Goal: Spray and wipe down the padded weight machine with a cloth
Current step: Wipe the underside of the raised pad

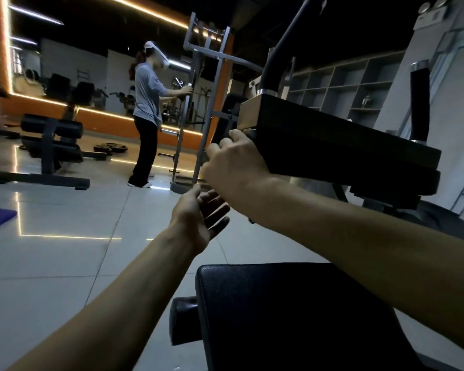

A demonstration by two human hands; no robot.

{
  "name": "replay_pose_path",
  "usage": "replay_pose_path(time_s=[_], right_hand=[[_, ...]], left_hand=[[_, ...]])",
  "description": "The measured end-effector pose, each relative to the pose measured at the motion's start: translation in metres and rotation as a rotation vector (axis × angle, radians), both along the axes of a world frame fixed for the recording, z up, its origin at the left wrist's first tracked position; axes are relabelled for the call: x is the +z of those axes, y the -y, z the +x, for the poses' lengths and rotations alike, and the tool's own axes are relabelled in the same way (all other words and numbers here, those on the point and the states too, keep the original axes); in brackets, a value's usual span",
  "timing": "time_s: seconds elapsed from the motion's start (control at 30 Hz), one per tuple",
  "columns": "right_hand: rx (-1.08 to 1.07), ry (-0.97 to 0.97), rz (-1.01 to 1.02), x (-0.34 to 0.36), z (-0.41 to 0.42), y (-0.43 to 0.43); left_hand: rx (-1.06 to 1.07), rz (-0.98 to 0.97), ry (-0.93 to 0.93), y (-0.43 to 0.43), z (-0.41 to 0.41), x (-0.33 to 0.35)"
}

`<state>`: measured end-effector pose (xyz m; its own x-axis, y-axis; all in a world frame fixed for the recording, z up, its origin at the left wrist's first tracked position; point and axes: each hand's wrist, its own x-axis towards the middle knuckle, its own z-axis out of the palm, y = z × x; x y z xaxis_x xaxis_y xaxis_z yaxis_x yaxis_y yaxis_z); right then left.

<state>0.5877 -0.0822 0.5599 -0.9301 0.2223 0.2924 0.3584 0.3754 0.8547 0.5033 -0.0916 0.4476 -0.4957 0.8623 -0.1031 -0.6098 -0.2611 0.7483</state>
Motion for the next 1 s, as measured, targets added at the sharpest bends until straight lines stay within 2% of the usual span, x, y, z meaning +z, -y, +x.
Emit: replay_pose_path(time_s=[0.17, 0.23, 0.3, 0.37, 0.43, 0.53, 0.67, 0.73, 0.8, 0.83, 0.9, 1.0], right_hand=[[0.317, -0.106, -0.077, -0.028, 0.041, -0.009], [0.445, -0.240, -0.167, -0.048, 0.040, -0.019], [0.524, -0.365, -0.315, -0.072, 0.018, -0.028], [0.541, -0.476, -0.618, -0.099, -0.016, -0.026], [0.400, -0.534, -1.054, -0.126, -0.051, -0.011], [0.099, -0.495, -1.637, -0.170, -0.101, 0.016], [-0.135, -0.545, -2.012, -0.237, -0.134, 0.035], [-0.238, -0.676, -2.102, -0.285, -0.141, 0.031], [-0.389, -0.801, -2.102, -0.349, -0.147, 0.024], [-0.463, -0.803, -2.072, -0.375, -0.146, 0.016], [-0.664, -0.644, -1.995, -0.447, -0.132, 0.007], [-0.900, -0.239, -1.883, -0.514, -0.095, 0.016]], left_hand=[[-0.143, -0.022, 0.090, 0.003, 0.006, -0.012], [-0.215, 0.008, 0.165, 0.008, 0.002, -0.021], [-0.280, 0.072, 0.289, 0.017, -0.002, -0.027], [-0.301, 0.144, 0.418, 0.031, -0.010, -0.032], [-0.186, 0.156, 0.503, 0.045, -0.028, -0.046], [0.044, 0.024, 0.504, 0.068, -0.069, -0.091], [0.194, -0.213, 0.485, 0.095, -0.111, -0.172], [0.186, -0.383, 0.417, 0.109, -0.123, -0.216], [0.152, -0.529, 0.389, 0.124, -0.134, -0.263], [0.129, -0.577, 0.370, 0.128, -0.136, -0.279], [0.083, -0.681, 0.384, 0.139, -0.136, -0.322], [0.005, -0.788, 0.415, 0.148, -0.134, -0.373]])
